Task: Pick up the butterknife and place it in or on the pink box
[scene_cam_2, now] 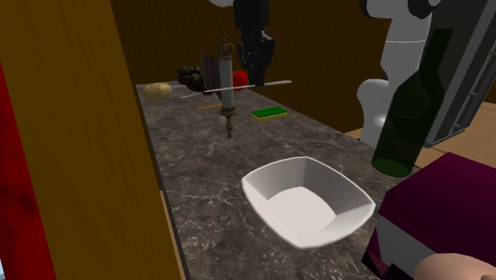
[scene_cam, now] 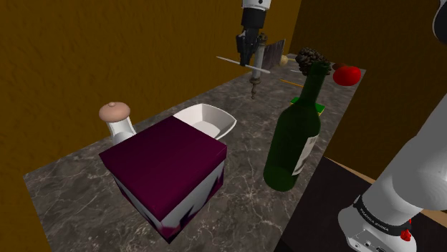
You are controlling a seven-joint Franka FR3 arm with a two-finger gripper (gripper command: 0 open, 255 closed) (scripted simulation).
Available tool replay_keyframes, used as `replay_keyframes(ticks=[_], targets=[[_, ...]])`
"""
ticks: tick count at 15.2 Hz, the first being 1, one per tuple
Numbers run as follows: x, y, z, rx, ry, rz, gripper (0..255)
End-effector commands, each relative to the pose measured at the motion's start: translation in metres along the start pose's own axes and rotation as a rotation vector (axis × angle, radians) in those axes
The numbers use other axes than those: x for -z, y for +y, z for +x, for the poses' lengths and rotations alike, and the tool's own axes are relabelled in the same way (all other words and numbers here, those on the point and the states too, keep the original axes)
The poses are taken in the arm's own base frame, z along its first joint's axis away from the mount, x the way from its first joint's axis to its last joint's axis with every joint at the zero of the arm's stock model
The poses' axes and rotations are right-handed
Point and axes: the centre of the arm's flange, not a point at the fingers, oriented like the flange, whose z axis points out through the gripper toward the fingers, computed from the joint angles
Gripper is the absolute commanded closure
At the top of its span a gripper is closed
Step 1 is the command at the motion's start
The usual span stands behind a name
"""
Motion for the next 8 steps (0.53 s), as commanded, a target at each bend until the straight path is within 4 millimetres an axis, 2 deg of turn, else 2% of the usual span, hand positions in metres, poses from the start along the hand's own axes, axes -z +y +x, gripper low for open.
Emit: replay_keyframes(ticks=[1,3,8], targets=[[0.010,-0.002,0.000,0.000,-0.001,0.000,255],[0.016,-0.003,0.000,0.000,-0.001,0.000,255],[0.007,-0.067,-0.015,0.000,-0.001,0.000,255]])
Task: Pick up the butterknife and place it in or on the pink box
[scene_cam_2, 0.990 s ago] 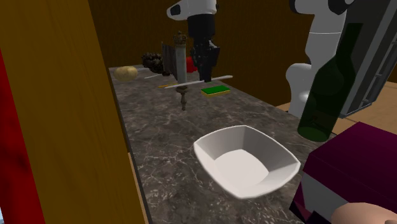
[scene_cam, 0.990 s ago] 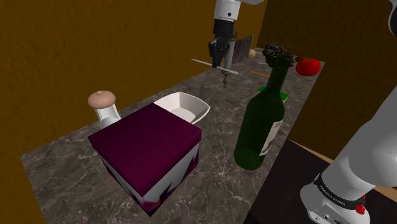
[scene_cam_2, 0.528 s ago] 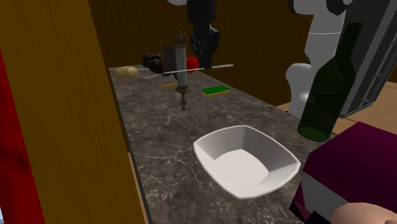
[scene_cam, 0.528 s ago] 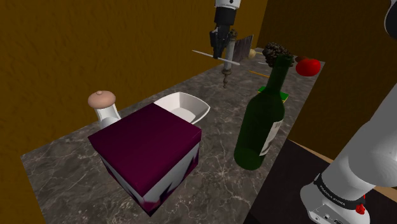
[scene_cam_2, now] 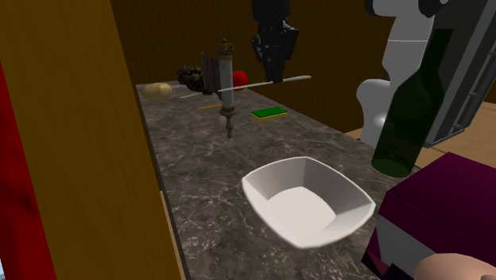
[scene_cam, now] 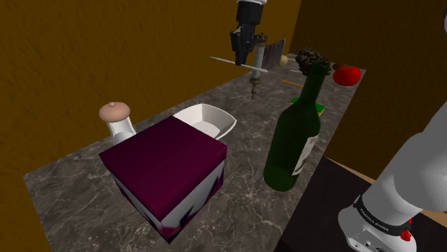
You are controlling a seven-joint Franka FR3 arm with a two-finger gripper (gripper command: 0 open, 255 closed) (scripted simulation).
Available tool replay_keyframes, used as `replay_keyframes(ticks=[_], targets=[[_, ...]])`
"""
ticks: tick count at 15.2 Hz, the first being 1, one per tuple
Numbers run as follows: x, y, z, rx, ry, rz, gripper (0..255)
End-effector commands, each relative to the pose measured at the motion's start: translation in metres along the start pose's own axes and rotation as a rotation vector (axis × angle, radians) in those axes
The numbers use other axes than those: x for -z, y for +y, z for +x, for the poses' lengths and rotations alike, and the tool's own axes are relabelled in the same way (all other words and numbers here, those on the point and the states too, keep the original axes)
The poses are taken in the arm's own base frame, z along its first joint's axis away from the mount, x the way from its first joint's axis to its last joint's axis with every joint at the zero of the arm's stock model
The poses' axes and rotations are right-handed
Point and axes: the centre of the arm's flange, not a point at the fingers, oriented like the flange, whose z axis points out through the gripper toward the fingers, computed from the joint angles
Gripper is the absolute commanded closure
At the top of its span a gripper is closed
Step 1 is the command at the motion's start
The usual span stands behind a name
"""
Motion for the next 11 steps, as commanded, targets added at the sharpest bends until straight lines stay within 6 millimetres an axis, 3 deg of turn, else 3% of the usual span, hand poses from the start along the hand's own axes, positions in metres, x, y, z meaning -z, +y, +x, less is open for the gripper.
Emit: replay_keyframes(ticks=[1,11], targets=[[-0.003,-0.026,-0.005,-0.001,0.000,0.000,255],[-0.021,-0.153,-0.036,-0.001,0.000,0.000,255]])
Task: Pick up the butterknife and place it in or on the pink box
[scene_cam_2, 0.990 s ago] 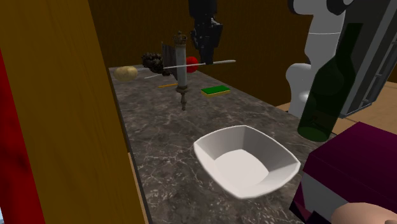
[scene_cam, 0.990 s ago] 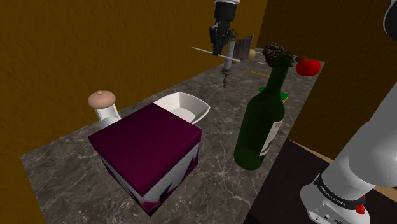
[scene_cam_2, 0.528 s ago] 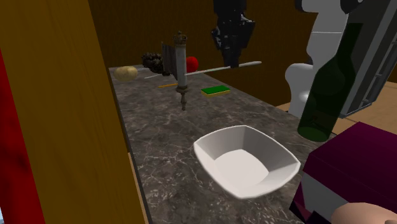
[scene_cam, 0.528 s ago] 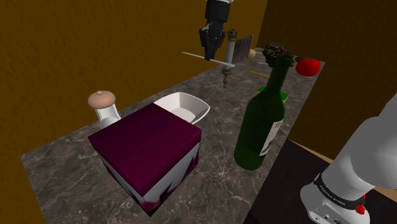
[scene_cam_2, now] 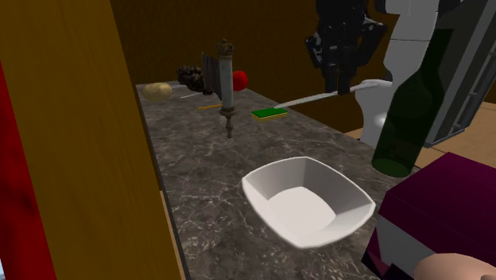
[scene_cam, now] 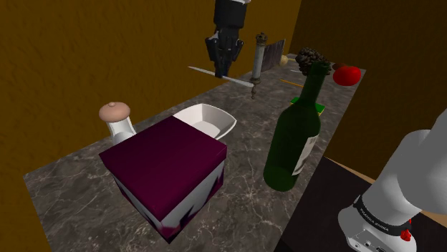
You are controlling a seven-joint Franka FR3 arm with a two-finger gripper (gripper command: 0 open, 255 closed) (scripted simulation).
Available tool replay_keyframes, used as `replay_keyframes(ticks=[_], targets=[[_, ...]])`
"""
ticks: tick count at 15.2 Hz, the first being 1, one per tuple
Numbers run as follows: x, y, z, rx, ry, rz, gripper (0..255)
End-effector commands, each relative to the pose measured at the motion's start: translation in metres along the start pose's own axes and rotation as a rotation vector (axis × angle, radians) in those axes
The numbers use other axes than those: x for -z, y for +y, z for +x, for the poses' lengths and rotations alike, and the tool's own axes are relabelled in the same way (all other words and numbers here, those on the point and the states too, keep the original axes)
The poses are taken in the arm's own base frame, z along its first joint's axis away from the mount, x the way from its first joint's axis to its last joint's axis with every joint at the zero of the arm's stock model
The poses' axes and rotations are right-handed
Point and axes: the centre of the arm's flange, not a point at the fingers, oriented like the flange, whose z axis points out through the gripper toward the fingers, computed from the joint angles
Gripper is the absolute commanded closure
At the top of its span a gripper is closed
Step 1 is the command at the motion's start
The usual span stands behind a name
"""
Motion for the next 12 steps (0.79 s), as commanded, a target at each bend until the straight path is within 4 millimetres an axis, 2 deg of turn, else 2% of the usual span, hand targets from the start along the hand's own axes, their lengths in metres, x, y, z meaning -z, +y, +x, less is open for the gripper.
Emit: replay_keyframes(ticks=[1,12], targets=[[-0.004,-0.027,-0.008,-0.002,0.000,0.000,255],[-0.024,-0.166,-0.042,-0.002,0.000,0.000,255]])
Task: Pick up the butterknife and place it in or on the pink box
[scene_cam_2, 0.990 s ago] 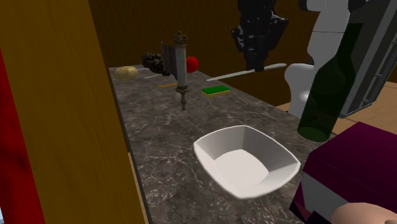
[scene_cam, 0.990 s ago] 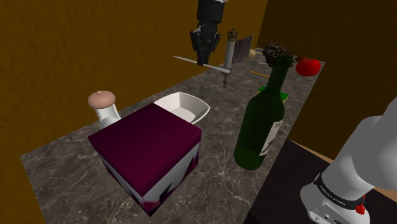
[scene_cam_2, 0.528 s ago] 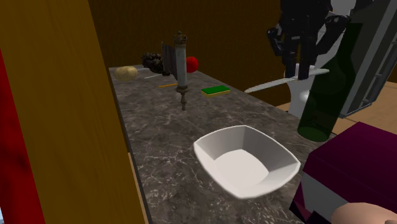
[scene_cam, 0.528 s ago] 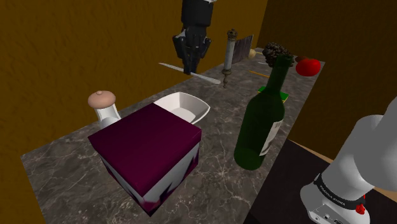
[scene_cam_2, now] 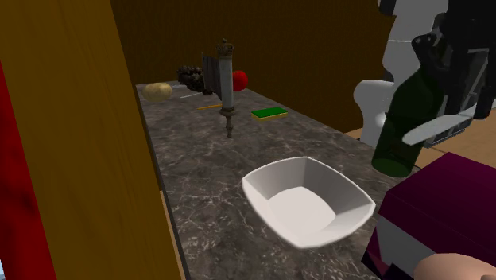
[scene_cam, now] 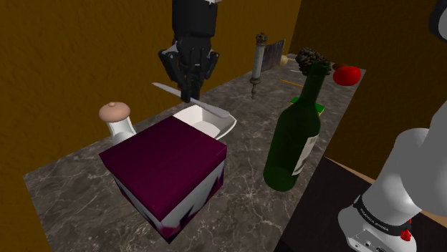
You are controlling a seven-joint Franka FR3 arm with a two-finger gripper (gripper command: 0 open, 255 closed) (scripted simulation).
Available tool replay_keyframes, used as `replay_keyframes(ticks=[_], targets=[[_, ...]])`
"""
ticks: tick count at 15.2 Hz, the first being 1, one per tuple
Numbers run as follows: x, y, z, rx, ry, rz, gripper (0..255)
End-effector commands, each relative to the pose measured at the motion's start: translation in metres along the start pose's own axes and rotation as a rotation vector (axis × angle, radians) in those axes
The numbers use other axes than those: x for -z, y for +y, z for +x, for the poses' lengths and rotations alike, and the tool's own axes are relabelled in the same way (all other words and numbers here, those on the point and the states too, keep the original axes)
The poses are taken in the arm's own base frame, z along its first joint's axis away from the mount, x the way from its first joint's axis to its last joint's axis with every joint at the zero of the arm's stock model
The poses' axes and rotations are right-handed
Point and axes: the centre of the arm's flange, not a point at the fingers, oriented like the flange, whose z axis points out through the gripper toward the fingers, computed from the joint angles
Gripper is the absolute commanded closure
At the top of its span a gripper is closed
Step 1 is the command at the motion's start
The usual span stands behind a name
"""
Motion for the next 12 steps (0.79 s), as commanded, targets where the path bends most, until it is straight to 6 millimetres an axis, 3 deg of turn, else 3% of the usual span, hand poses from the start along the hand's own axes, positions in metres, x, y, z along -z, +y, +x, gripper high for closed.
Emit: replay_keyframes(ticks=[1,5,12], targets=[[-0.003,-0.024,-0.004,-0.002,-0.001,0.001,255],[-0.011,-0.078,-0.018,-0.002,-0.001,0.001,255],[-0.047,-0.072,-0.017,-0.002,-0.001,0.001,255]])
